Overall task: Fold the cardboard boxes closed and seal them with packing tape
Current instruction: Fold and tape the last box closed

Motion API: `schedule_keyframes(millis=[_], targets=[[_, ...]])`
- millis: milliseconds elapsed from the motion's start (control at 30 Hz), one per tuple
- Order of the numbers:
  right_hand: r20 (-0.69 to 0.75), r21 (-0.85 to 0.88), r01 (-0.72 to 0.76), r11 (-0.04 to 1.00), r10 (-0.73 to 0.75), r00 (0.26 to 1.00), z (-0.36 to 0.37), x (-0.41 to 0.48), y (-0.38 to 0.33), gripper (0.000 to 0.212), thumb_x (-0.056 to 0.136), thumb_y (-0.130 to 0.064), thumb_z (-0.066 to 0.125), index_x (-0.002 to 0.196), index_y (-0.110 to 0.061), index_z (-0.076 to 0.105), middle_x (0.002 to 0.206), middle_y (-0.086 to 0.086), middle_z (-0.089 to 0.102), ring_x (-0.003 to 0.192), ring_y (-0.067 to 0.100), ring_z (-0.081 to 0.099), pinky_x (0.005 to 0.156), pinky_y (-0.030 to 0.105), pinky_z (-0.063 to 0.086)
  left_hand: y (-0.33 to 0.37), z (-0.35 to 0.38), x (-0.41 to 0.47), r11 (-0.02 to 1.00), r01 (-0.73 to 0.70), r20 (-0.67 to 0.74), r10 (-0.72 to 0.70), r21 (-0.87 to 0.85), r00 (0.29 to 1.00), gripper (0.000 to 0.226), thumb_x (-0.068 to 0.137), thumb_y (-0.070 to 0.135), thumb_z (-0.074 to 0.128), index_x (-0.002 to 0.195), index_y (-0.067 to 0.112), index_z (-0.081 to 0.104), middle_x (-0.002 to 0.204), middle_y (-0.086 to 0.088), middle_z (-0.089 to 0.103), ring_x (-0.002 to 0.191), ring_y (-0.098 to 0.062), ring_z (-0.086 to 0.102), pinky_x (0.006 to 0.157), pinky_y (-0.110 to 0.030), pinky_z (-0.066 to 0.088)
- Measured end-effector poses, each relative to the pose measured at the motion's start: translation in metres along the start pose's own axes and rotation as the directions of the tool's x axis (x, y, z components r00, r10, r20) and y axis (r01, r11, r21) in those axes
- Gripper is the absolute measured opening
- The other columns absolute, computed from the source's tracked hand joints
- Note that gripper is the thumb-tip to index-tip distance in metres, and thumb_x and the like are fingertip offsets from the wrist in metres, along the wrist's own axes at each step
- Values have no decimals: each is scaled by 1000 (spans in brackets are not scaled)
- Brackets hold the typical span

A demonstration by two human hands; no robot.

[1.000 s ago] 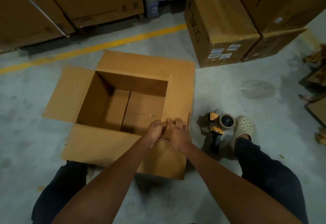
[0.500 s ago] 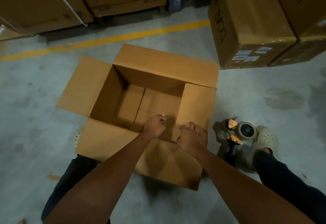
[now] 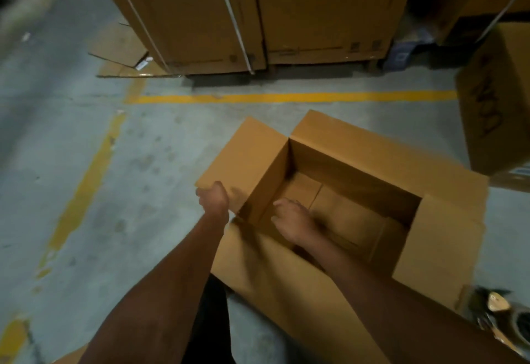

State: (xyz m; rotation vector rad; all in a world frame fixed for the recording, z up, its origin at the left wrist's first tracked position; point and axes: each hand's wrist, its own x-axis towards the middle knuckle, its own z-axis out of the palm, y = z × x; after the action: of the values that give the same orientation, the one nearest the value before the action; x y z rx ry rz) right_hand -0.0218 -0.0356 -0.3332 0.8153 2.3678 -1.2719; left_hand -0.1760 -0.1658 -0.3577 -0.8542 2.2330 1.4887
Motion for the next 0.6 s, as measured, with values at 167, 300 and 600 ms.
schedule_keyframes(millis=[167, 300, 600], targets=[[-16, 204, 21, 979, -18, 1000, 9, 6, -13, 52, 94, -20, 59, 144, -25, 44, 140, 4, 53, 118, 20, 55, 100, 39, 48, -14, -36, 20, 765, 412, 435, -193, -495, 879, 60, 101, 48, 19, 144, 12, 43, 140, -16, 52, 131, -32, 48, 112, -50, 31], [-118, 592, -34, 805, 128, 985, 8, 1, -12, 48, 101, -32, 50, 147, -26, 39, 145, 4, 46, 129, 25, 48, 107, 44, 43, -18, -30, -5, 944, 288, 598, -139, -161, 789, 46, 101, 39, 41, 98, 0, 66, 78, -13, 68, 72, -25, 63, 71, -33, 49], [-136, 232, -274, 933, 310, 941, 7, -20, 53, 49, 94, -34, 55, 141, -20, 51, 144, 4, 52, 132, 27, 46, 110, 38, 39, -61, 48, -74, -224, -653, 690, 255, 724, 677, 44, 93, 23, 54, 136, 25, 42, 141, -17, 38, 135, -40, 33, 111, -71, 13]])
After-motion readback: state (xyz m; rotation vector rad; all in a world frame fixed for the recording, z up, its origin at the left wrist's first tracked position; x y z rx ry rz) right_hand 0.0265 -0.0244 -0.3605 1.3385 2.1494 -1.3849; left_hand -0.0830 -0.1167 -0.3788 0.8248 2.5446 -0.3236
